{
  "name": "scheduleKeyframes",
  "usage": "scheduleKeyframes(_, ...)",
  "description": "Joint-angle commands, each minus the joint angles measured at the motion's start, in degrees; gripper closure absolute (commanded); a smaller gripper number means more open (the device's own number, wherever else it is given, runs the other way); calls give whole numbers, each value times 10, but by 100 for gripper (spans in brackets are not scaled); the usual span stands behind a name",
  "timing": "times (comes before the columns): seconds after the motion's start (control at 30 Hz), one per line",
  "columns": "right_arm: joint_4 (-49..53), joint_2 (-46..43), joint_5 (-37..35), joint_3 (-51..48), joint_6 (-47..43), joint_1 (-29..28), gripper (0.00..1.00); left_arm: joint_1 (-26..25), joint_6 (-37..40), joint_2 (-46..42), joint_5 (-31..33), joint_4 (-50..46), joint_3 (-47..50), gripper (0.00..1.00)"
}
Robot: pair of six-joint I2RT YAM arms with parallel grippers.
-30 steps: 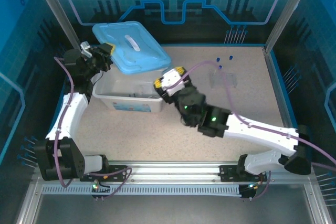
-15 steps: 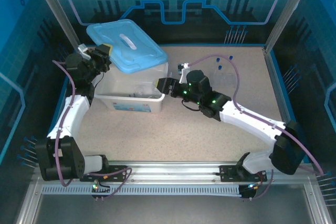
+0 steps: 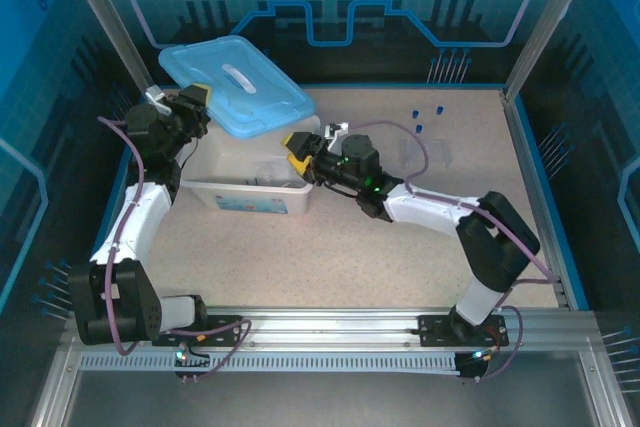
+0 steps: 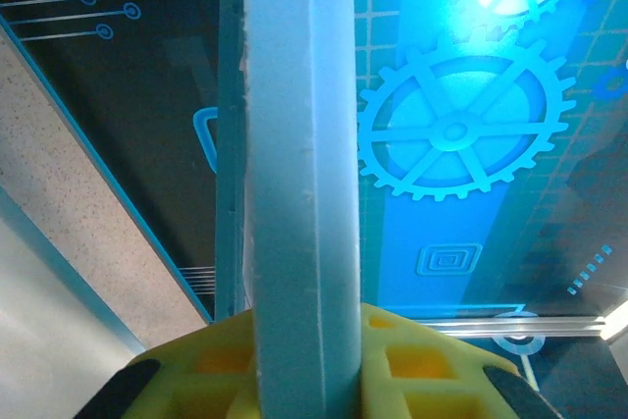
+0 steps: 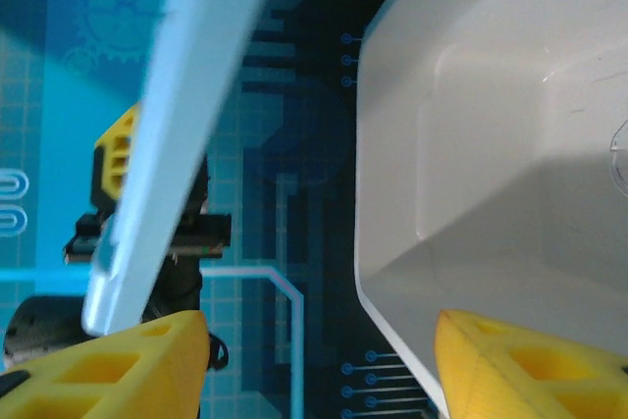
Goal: Organize the chemistry lab equipment
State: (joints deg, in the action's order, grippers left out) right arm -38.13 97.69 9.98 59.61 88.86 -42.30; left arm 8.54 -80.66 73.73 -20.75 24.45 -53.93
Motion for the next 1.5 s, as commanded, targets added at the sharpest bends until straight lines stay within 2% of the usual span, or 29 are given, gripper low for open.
scheduleKeyframes(0.0, -93, 27, -13, 35, 77, 1, 37, 4, 19, -24, 9, 42, 4, 100)
scheduleKeyframes(0.47, -116, 30, -52, 42, 111, -1, 38, 3, 21, -18, 15, 53, 12, 100)
scheduleKeyframes(0.6, -136, 59, -53, 70, 129, 5, 39, 2, 22, -18, 14, 55, 14, 100)
scheduleKeyframes(0.9, -112, 108, -57, 155, 149, 5, 42, 2, 21, -20, 14, 63, 29, 100)
scheduleKeyframes(1.23, -91, 129, -72, 183, 154, 1, 69, 0, 29, -26, 12, 69, 38, 100)
scheduleKeyframes(1.47, -83, 140, -69, 203, 139, 5, 93, -16, 39, -34, 8, 61, 50, 100)
